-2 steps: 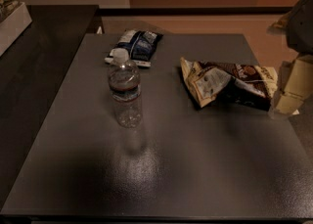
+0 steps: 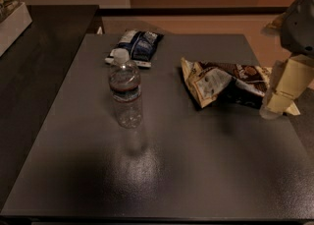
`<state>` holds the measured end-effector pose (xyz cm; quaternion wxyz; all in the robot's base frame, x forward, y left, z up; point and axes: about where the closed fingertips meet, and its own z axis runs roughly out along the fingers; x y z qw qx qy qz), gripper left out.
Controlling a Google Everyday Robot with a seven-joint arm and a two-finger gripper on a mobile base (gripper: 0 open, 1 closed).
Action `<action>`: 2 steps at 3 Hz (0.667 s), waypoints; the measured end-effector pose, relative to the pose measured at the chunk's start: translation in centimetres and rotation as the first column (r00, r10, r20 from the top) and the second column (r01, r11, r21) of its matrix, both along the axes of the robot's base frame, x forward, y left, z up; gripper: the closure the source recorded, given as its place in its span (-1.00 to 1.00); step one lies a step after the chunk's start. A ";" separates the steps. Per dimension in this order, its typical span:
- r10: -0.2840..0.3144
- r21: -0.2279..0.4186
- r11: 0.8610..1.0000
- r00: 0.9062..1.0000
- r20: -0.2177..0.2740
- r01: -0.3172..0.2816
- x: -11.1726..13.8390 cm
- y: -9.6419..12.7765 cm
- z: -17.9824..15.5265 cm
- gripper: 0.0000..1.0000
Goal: Knock water bottle over
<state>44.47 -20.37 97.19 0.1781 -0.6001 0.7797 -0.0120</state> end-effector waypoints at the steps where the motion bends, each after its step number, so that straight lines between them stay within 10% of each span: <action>1: 0.030 0.100 0.995 1.000 0.004 -0.030 1.7 3.1 -1.3 -1.00; 2: 0.066 0.205 0.976 0.998 0.015 -0.067 3.6 7.0 -2.5 -1.00</action>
Offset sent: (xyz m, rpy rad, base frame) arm 0.0614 0.1188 -0.0376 0.3529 -0.0212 0.1132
